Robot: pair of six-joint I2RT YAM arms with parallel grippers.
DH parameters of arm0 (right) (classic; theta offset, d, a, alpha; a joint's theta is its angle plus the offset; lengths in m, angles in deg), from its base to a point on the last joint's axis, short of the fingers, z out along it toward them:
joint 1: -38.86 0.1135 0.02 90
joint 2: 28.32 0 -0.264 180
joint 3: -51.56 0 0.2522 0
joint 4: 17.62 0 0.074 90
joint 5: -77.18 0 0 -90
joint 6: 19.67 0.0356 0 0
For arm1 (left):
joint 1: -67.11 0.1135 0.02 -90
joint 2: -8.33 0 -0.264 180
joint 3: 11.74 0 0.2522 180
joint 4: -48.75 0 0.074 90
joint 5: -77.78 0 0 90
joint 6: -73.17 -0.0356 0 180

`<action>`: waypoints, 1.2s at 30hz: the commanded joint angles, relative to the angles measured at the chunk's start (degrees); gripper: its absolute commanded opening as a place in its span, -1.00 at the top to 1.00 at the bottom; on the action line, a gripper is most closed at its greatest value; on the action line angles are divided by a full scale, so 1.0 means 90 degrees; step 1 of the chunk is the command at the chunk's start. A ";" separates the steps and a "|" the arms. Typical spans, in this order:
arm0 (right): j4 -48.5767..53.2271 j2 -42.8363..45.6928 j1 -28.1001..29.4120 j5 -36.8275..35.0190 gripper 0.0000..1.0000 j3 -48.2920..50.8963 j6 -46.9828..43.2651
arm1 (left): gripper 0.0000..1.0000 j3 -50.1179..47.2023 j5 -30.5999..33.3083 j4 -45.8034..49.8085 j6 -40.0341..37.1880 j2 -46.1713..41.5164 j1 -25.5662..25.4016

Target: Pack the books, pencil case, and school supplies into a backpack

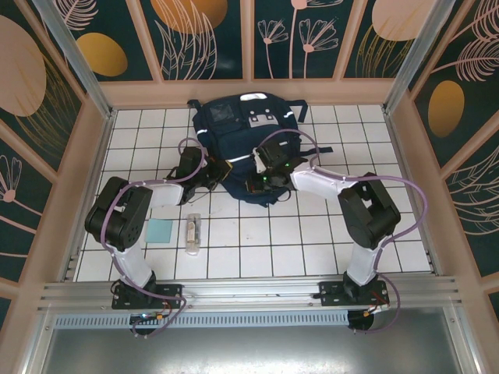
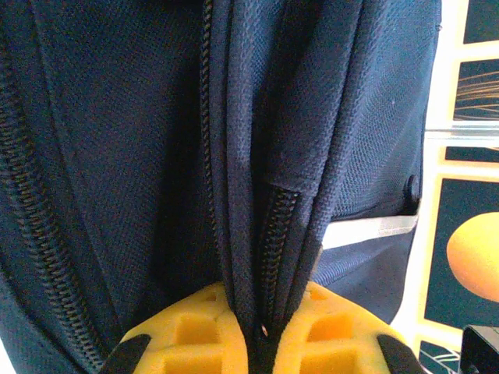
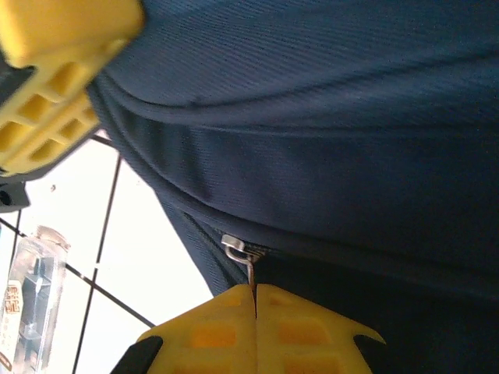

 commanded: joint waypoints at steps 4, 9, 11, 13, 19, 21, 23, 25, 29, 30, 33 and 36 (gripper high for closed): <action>0.1382 0.0127 -0.0188 -0.0771 1.00 -0.0039 -0.0451 | 1.00 -0.0038 -0.0047 -0.0245 -0.0308 -0.0424 0.0111; 0.1593 0.0018 -0.0200 -0.1654 1.00 -0.0192 -0.0842 | 1.00 -0.0109 -0.0127 -0.0141 -0.0404 -0.0651 0.0108; 0.1775 -0.0017 -0.0193 -0.2277 1.00 -0.0263 -0.1028 | 1.00 -0.0092 -0.0165 -0.0042 -0.0475 -0.0683 0.0125; 0.1863 -0.0010 -0.0203 -0.2745 1.00 -0.0258 -0.1222 | 1.00 -0.0062 -0.0208 0.0080 -0.0572 -0.0712 0.0133; 0.1673 0.0120 -0.0337 -0.3417 1.00 0.0066 -0.1966 | 1.00 0.0161 -0.0572 0.0498 -0.0944 -0.0608 0.0231; 0.1516 0.0132 -0.0411 -0.3572 1.00 0.0188 -0.2287 | 1.00 0.0291 -0.0624 0.0849 -0.1203 -0.0611 0.0274; 0.1341 0.0141 -0.0593 -0.3592 1.00 0.0287 -0.2590 | 1.00 0.0357 -0.0681 0.1119 -0.1421 -0.0641 0.0347; 0.1143 0.0157 -0.0718 -0.3585 1.00 0.0364 -0.2853 | 1.00 0.0386 -0.0697 0.1406 -0.1644 -0.0744 0.0462; 0.0823 0.0258 -0.1353 -0.3205 1.00 0.0435 -0.3195 | 1.00 0.0388 -0.0555 0.1941 -0.2055 -0.0968 0.0697; 0.0833 0.0282 -0.1435 -0.3085 1.00 0.0391 -0.3205 | 1.00 0.0362 -0.0513 0.2006 -0.2127 -0.0997 0.0755; 0.0759 0.0403 -0.1510 -0.2615 1.00 0.0390 -0.3296 | 1.00 0.0327 -0.0414 0.2046 -0.2206 -0.1007 0.0831; 0.0635 0.0416 -0.1525 -0.2651 1.00 0.0420 -0.3407 | 1.00 0.0443 -0.0370 0.2163 -0.2320 -0.0910 0.0879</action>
